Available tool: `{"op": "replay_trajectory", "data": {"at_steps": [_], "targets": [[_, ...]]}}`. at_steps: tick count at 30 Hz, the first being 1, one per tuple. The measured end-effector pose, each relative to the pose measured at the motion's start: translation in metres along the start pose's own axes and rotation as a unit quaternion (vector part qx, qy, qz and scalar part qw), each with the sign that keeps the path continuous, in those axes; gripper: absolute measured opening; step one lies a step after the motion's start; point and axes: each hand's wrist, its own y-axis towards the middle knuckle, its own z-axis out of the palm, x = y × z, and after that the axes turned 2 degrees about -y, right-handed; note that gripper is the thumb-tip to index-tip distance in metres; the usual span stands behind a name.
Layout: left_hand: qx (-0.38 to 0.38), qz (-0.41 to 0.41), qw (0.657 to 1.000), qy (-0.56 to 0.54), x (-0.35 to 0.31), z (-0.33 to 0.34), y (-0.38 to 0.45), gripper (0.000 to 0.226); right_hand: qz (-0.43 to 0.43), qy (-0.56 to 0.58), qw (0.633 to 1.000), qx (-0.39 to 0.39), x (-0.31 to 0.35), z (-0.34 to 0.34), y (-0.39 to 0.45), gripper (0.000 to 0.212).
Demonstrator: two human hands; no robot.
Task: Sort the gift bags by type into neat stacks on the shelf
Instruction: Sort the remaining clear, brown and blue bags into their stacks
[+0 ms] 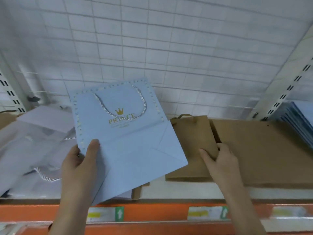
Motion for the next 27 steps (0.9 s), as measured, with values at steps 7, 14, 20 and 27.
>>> {"op": "replay_trajectory", "data": {"at_steps": [7,14,20,27], "targets": [[-0.015,-0.016,0.999,0.031,0.003,0.013,-0.008,0.029,-0.027,-0.125,0.992,-0.013,-0.006,0.009,0.008,0.051],[0.014,-0.012,1.0,0.02,0.002,0.035,0.001,0.02,-0.024,-0.163,0.986,0.016,-0.004,0.009,0.005,0.038],[0.035,0.005,0.999,0.001,-0.005,0.079,-0.012,0.015,-0.1,-0.068,0.991,-0.066,-0.013,-0.038,0.019,0.027],[0.065,0.021,0.997,-0.027,-0.001,0.161,-0.067,0.013,-0.152,-0.043,0.98,-0.125,-0.092,-0.106,0.05,0.025]]}}
